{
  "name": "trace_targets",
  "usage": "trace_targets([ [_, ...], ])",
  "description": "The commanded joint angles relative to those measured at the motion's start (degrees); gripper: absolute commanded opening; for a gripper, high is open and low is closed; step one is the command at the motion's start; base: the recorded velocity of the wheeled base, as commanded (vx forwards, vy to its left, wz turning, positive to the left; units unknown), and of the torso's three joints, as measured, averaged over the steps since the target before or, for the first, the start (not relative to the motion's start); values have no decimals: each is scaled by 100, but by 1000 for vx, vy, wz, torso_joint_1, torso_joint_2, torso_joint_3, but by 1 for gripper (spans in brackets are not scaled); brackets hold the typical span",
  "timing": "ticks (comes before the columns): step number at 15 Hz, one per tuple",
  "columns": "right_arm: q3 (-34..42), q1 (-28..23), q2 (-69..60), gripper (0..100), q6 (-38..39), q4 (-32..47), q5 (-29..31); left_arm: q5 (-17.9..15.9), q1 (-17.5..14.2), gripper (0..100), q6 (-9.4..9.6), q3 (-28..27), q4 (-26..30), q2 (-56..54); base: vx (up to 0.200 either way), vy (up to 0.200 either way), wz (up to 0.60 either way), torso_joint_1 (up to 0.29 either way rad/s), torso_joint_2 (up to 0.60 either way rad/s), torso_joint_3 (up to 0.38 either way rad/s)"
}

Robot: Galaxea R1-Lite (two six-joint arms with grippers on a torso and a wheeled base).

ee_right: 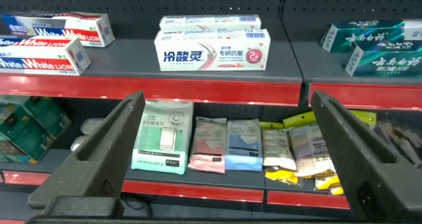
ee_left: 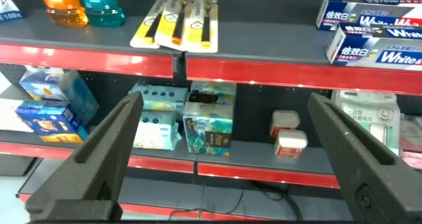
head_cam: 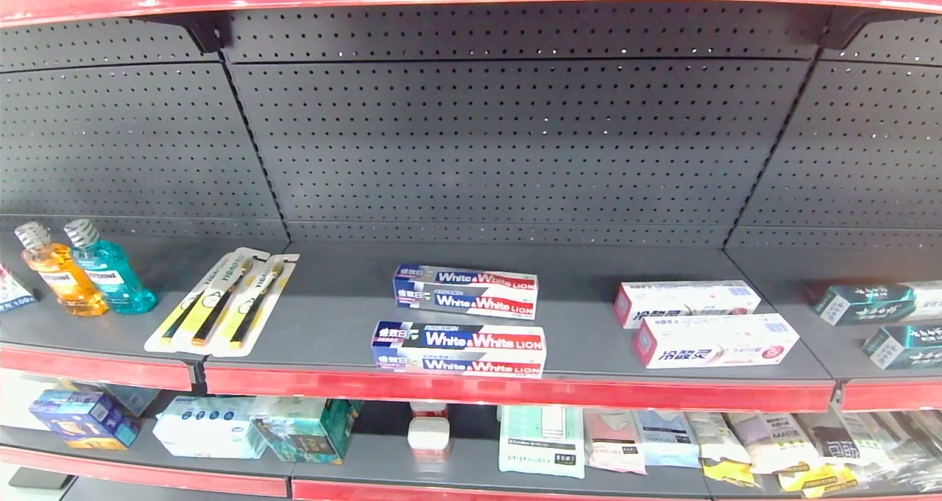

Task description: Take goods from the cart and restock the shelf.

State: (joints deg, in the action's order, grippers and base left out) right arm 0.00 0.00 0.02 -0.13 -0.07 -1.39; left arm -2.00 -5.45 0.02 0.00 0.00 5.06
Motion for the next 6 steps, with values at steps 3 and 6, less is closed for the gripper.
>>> trace_targets([
  [3, 0, 0, -2, 100, -4, -1, -2, -2, 0, 100, -2, 0, 0, 21, 0, 0, 0, 0, 0, 0],
  [6, 0, 0, -2, 100, -13, -1, 7, -2, 0, 100, -2, 0, 0, 21, 0, 0, 0, 0, 0, 0],
])
